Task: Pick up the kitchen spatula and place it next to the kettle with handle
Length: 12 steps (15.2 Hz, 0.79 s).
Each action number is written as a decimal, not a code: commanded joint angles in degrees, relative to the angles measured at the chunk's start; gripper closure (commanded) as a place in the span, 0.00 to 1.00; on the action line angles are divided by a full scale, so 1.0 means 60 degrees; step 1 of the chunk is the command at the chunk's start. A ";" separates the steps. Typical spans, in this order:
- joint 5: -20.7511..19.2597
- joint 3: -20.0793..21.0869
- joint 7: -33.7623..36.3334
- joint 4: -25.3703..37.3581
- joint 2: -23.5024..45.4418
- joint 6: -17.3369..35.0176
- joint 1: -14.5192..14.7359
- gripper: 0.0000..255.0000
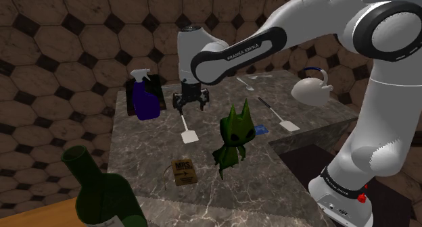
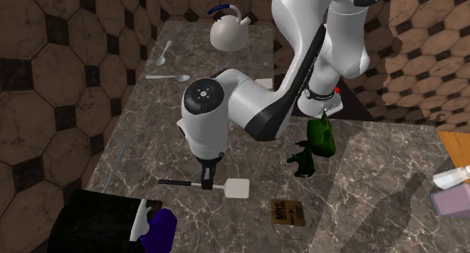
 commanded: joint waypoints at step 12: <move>-0.0844 -0.0353 0.0867 0.1232 0.1838 0.0503 0.0509 0.00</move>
